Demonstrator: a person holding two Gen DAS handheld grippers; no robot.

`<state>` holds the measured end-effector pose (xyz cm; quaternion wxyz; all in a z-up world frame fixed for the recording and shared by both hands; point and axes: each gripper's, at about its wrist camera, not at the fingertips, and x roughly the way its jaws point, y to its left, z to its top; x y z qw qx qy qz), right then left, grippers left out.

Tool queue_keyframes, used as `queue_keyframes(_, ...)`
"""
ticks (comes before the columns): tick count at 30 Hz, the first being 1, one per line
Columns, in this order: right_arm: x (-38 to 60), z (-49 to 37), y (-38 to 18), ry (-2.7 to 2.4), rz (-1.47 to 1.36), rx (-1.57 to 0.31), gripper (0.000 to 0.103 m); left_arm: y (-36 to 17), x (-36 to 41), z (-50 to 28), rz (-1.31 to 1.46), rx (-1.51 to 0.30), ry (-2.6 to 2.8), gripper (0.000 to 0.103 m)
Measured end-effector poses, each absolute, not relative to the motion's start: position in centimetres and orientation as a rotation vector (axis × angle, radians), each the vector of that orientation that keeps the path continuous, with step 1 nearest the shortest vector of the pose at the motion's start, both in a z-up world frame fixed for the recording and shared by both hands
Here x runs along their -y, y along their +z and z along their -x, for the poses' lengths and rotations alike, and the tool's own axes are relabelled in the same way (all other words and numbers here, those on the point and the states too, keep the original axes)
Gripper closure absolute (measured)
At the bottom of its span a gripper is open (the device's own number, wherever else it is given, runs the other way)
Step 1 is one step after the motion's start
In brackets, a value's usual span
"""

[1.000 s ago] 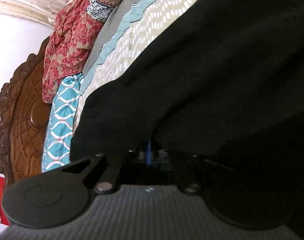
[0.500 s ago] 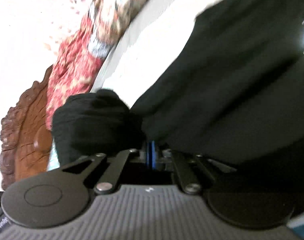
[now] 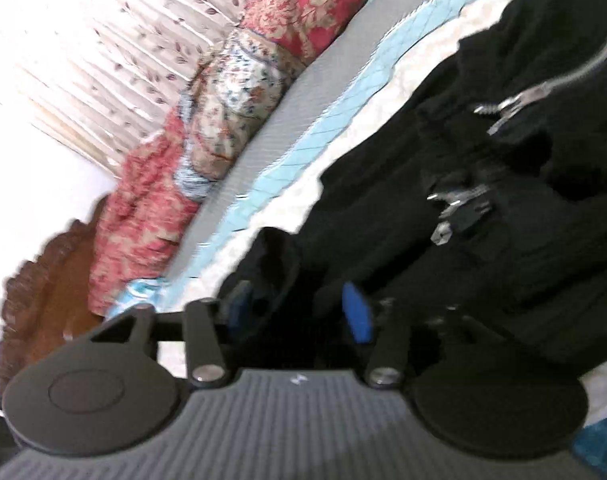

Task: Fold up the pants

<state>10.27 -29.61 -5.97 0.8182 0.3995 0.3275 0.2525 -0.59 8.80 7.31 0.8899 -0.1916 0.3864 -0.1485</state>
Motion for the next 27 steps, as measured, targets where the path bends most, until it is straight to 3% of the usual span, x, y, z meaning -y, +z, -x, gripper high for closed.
queue_keyframes(2, 28.6, -10.9, -5.7, 0.568, -0.821, -0.724, 0.026, 6.6, -10.4, 0.4, 0.476, -0.821, -0.264, 0.006)
queue_keyframes(5, 26.1, -11.9, -5.5, 0.635, -0.760, -0.772, 0.020, 5.9, -11.7, 0.3, 0.538, -0.836, -0.234, 0.006)
queue_keyframes(7, 23.9, -12.7, -5.8, 0.658, -0.681, -0.838, 0.022, 5.7, -11.7, 0.2, 0.536, -0.847, -0.230, 0.006)
queue_keyframes(8, 23.1, -12.9, -6.0, 0.662, -0.627, -0.863, 0.048, 5.6, -11.6, 0.2, 0.529, -0.852, -0.230, 0.006)
queue_keyframes(9, 22.3, -12.8, -5.9, 0.660, -0.569, -0.869, 0.065, 5.6, -11.4, 0.2, 0.523, -0.853, -0.232, 0.006)
queue_keyframes(11, 22.4, -12.1, -5.0, 0.662, -0.542, -0.820, 0.075, 5.7, -11.2, 0.1, 0.519, -0.850, -0.245, 0.006)
queue_keyframes(13, 23.6, -10.7, -3.0, 0.660, -0.524, -0.710, 0.077, 5.9, -10.8, 0.0, 0.514, -0.843, -0.259, 0.006)
queue_keyframes(17, 27.1, -6.9, -0.3, 0.562, -0.416, -0.455, 0.076, 5.9, -9.8, -0.6, 0.514, -0.843, -0.287, 0.006)
queue_keyframes(20, 28.9, -7.7, -2.9, 0.449, -0.442, -0.559, 0.074, 5.5, -8.4, -1.2, 0.504, -0.859, -0.317, 0.006)
queue_keyframes(22, 29.3, -9.0, -5.4, 0.395, -0.438, -0.708, 0.066, 5.2, -7.2, -1.5, 0.489, -0.879, -0.334, 0.006)
queue_keyframes(24, 30.6, -8.8, -5.7, 0.398, -0.521, -0.695, 0.062, 5.1, -5.9, -1.7, 0.466, -0.894, -0.354, 0.006)
queue_keyframes(26, 31.5, -8.1, -4.3, 0.375, -0.506, -0.647, 0.048, 5.1, -4.9, -1.9, 0.439, -0.902, -0.373, 0.006)
queue_keyframes(27, 32.0, -7.4, -3.5, 0.356, -0.483, -0.601, 0.048, 5.1, -4.5, -1.9, 0.432, -0.904, -0.380, 0.006)
